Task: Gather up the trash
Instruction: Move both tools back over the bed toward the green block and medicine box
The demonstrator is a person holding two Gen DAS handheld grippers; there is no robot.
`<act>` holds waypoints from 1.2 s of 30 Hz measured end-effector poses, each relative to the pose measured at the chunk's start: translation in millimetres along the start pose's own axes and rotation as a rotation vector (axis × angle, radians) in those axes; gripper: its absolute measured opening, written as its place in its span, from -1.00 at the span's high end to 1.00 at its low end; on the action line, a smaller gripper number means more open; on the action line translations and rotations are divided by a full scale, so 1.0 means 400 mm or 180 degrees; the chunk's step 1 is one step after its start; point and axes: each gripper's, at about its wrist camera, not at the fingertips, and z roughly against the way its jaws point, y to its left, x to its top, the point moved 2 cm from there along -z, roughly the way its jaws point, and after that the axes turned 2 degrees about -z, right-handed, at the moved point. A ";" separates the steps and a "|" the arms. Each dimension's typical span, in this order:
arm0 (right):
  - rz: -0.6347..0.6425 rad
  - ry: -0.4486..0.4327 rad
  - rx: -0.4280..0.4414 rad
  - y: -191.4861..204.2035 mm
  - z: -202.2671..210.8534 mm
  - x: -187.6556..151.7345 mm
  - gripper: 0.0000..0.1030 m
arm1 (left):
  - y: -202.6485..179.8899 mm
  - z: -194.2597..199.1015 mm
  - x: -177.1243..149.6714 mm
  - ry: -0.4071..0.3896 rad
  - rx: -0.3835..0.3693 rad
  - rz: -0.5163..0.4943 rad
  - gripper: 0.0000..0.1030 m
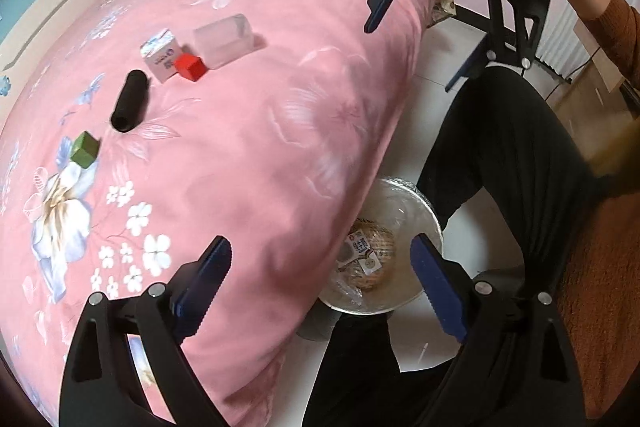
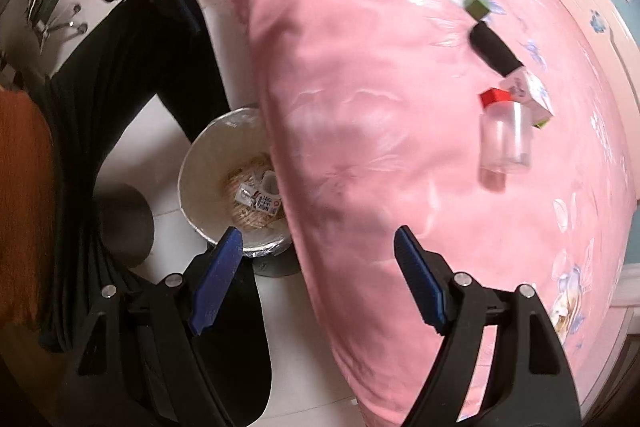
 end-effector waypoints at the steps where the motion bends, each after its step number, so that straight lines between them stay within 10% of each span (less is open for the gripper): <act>1: -0.0023 -0.0005 -0.0001 -0.009 0.004 0.001 -0.50 | 0.003 0.005 0.001 -0.0002 0.0006 0.0008 -0.80; 36: -0.0176 0.0019 -0.0318 -0.268 0.127 0.044 -0.50 | 0.305 0.085 0.025 -0.0243 0.0379 0.0596 -0.83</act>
